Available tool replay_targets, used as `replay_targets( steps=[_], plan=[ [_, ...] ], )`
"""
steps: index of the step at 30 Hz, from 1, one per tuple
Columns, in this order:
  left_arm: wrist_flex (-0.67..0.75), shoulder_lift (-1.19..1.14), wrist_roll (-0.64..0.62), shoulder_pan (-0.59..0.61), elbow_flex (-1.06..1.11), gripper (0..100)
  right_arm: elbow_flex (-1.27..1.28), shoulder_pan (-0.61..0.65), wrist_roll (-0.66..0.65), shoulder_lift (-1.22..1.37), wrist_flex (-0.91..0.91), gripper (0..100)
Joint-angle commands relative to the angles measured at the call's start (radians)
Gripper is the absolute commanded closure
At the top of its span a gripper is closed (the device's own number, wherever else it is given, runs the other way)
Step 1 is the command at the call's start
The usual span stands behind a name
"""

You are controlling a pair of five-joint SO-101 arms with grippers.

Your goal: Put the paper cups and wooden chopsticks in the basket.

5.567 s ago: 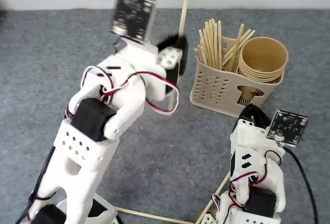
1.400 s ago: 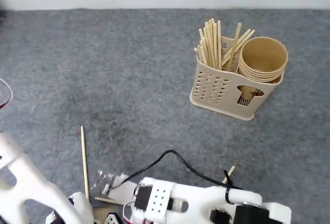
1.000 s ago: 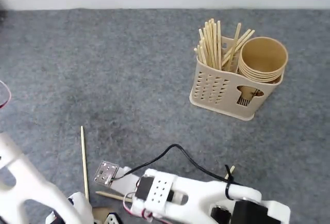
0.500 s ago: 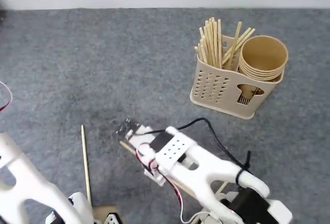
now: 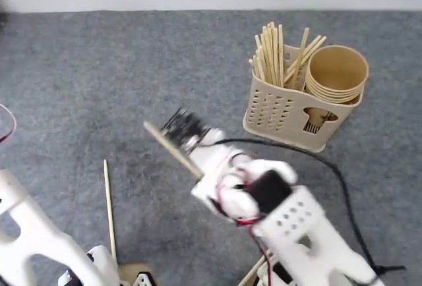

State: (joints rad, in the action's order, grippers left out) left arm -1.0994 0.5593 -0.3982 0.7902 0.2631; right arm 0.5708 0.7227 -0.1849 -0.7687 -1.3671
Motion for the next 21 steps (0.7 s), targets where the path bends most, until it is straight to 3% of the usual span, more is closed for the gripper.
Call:
replay_targets(
  steps=[1, 6, 21],
  plan=[
    [0.02, 0.028, -0.006, -0.002, -0.007, 83, -0.16, -0.091, -0.017, -0.062, -0.001, 99.1],
    [0.026, 0.031, -0.006, -0.003, 0.018, 83, -0.301, -0.237, -0.029, -0.062, 0.111, 99.1],
    [0.026, 0.031, -0.006, -0.005, 0.024, 83, -0.241, -0.504, -0.021, 0.102, 0.872, 99.1]
  ],
)
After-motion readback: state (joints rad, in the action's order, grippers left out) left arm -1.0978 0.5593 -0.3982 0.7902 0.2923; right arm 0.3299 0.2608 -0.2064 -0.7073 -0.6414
